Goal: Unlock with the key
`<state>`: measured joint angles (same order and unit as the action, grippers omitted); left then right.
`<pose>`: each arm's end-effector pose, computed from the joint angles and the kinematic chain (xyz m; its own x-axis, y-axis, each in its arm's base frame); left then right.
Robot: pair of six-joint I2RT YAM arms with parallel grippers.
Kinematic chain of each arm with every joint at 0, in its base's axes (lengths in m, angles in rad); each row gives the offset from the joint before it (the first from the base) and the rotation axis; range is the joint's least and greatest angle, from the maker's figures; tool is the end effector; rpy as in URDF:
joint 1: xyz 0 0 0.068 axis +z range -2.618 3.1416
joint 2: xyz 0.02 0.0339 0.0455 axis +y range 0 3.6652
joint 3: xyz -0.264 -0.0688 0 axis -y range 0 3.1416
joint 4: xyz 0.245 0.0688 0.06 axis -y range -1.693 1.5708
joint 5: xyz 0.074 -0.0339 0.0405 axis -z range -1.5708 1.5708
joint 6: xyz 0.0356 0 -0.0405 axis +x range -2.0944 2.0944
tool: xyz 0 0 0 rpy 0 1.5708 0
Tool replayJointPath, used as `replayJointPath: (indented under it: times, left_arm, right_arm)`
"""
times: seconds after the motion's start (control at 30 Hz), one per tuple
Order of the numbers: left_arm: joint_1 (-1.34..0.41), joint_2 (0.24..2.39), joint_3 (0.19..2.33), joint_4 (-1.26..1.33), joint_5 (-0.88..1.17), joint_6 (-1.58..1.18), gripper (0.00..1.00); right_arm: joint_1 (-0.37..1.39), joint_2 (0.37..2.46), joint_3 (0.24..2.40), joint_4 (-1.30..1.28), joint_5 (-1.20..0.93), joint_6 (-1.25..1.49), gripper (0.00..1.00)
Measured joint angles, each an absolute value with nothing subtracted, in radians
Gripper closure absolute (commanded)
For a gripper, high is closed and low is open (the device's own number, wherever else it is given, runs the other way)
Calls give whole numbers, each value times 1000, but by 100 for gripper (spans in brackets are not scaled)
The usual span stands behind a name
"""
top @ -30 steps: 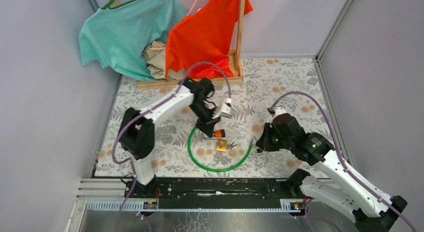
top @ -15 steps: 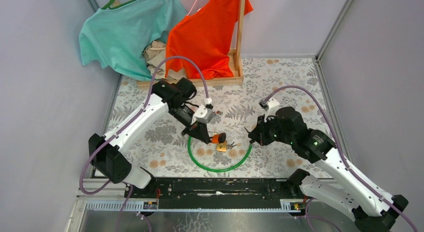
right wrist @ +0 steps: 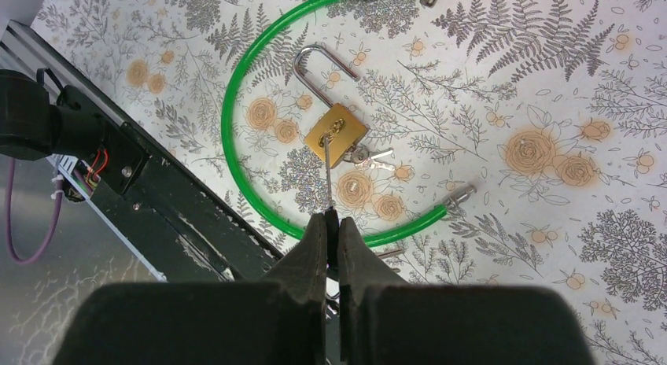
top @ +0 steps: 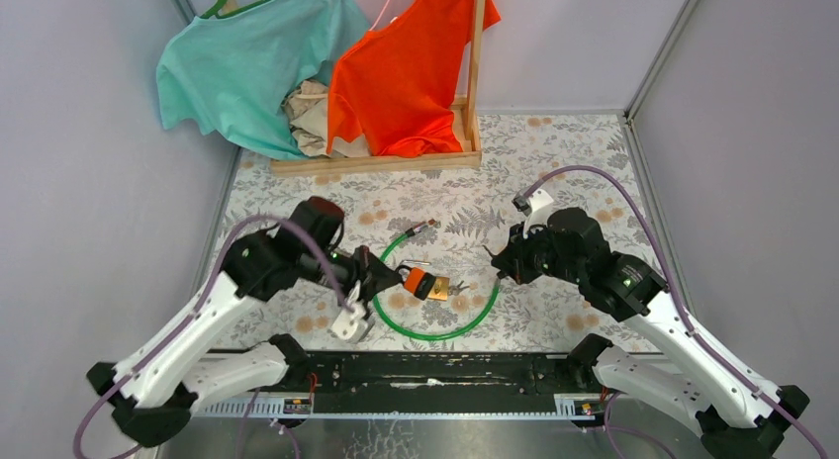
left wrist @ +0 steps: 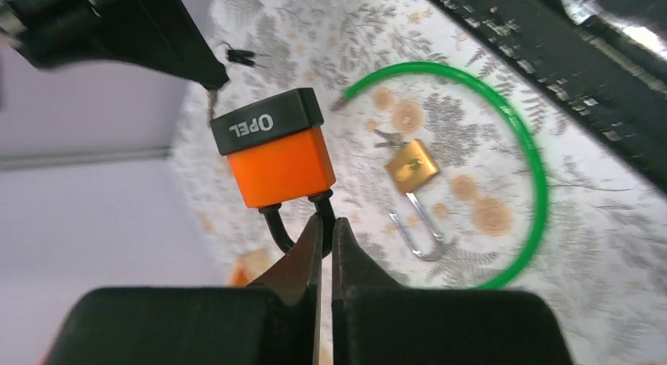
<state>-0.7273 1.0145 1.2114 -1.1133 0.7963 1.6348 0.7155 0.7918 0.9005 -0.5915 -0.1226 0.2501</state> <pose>0.1096 -0.1316 0.3660 0.8262 0.1989 -0.5270 0.5409 -0.5413 0.6437 0.1242 0.1138 0.3368 -0.5209 -0.1273 -0.8441 -0.6233 0.7323 0.2742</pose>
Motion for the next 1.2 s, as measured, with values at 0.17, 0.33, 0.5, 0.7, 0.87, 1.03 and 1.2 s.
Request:
replayJointPath:
  times: [0.17,0.33,0.5,0.7,0.87,1.03,1.2]
  left_arm:
    - [-764,835,992,-888,759,1751,100]
    - [-768,765,850,-728,734,1880,100]
    - [-772,743,809,-671,702,1890,100]
    - [-772,1041,1120,-888,613,1529,100]
    - [-756,1257,1121,-1039,555,1276,100]
    - [-744,1266,934,-1082,425,1174,100]
    - [-744,1232,857,-1016,324,1122,100]
  right_arm:
    - [715,791,900,-593,-123,246,100]
    - [715,791,900,-593,-123,241,100]
    - [715,792,900,-593,-123,240,100]
    - [715,813,913,-606,-122,241,100]
    - [715,827,927,-611,-122,244,100]
    - [715,828,934,-617,-122,250,100]
    - [715,828,934,-620,-123,257,100]
